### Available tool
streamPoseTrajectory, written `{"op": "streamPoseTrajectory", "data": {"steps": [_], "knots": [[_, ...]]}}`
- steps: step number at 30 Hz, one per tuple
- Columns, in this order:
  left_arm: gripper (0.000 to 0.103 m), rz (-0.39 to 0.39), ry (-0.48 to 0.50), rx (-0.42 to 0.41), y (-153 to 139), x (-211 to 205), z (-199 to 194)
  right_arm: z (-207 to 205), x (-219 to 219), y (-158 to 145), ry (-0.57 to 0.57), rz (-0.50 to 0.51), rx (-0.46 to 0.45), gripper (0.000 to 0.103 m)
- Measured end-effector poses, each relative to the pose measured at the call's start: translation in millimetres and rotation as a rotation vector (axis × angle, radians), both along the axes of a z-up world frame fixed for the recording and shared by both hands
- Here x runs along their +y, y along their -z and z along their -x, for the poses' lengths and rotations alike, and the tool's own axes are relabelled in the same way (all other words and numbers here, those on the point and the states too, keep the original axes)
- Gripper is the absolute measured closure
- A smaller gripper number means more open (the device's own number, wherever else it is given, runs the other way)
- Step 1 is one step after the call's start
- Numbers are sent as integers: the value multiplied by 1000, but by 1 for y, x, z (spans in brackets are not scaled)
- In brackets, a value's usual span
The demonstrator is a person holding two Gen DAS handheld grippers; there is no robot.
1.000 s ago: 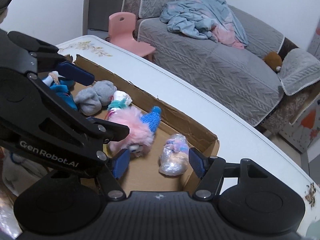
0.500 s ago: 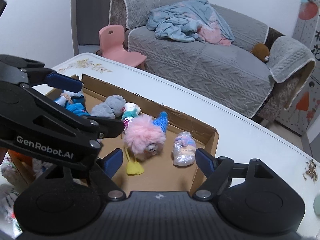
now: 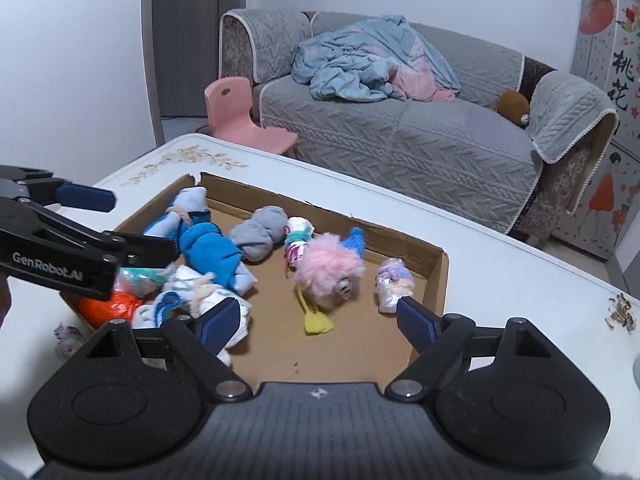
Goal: Organize objects
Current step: 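Move both open tools back over the pile beside the tray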
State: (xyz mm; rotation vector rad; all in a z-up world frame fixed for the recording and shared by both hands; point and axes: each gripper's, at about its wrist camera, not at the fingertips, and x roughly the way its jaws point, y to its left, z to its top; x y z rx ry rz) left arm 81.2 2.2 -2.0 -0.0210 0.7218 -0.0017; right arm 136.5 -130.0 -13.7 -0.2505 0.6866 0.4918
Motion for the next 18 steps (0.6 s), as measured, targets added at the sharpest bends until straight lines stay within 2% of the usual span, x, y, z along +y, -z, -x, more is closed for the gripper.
{"op": "streamPoseTrajectory", "data": {"steps": [9,14,18], "knots": [[2,-8,-55,-49,1,23,69,45,-9,0,-8,-61,4,18],[1,16,-98,-53,24,30,112,84,-18,6,-18,-155,3,16],[1,23,-119,-72,49,23,146,120,-21,25,-27,-206,-1,15]]}}
